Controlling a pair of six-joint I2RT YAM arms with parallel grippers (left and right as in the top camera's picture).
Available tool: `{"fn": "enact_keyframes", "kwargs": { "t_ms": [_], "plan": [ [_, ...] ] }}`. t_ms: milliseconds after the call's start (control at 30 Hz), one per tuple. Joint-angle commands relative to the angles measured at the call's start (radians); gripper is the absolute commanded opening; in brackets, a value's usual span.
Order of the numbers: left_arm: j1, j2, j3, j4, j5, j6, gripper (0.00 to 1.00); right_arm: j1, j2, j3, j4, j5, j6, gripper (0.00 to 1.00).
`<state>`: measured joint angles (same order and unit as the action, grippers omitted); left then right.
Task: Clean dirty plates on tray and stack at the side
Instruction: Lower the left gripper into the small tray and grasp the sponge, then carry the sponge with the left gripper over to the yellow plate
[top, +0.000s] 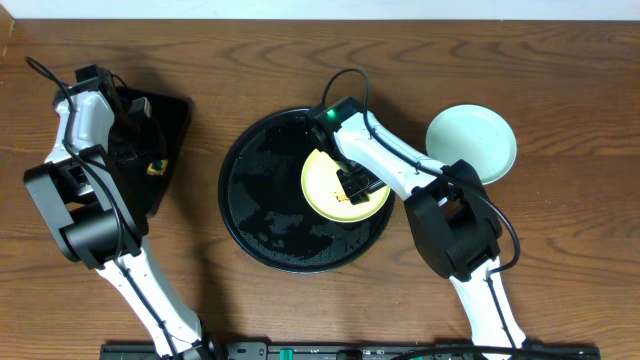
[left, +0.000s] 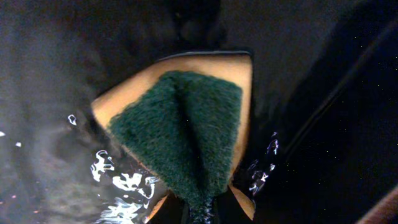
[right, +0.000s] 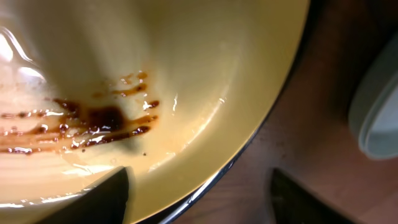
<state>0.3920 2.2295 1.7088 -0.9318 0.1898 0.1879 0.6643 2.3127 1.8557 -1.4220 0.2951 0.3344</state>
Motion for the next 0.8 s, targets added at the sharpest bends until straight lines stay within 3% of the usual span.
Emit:
{"fn": "enact_keyframes", "kwargs": {
  "t_ms": [0,333,767],
  "plan": [
    [0.007,0.017,-0.002,0.003,-0.101,-0.048,0.07,0.006,-0.018,-0.005,-0.002,-0.001,0.001,0.50],
    [0.007,-0.018,0.072,-0.035,-0.247,-0.147,0.07,0.019,-0.018,-0.005,0.008,-0.001,0.001,0.53],
    [-0.005,-0.217,0.078,-0.070,-0.253,-0.164,0.07,0.019,-0.018,-0.005,0.040,-0.016,0.002,0.57]
  ]
}}
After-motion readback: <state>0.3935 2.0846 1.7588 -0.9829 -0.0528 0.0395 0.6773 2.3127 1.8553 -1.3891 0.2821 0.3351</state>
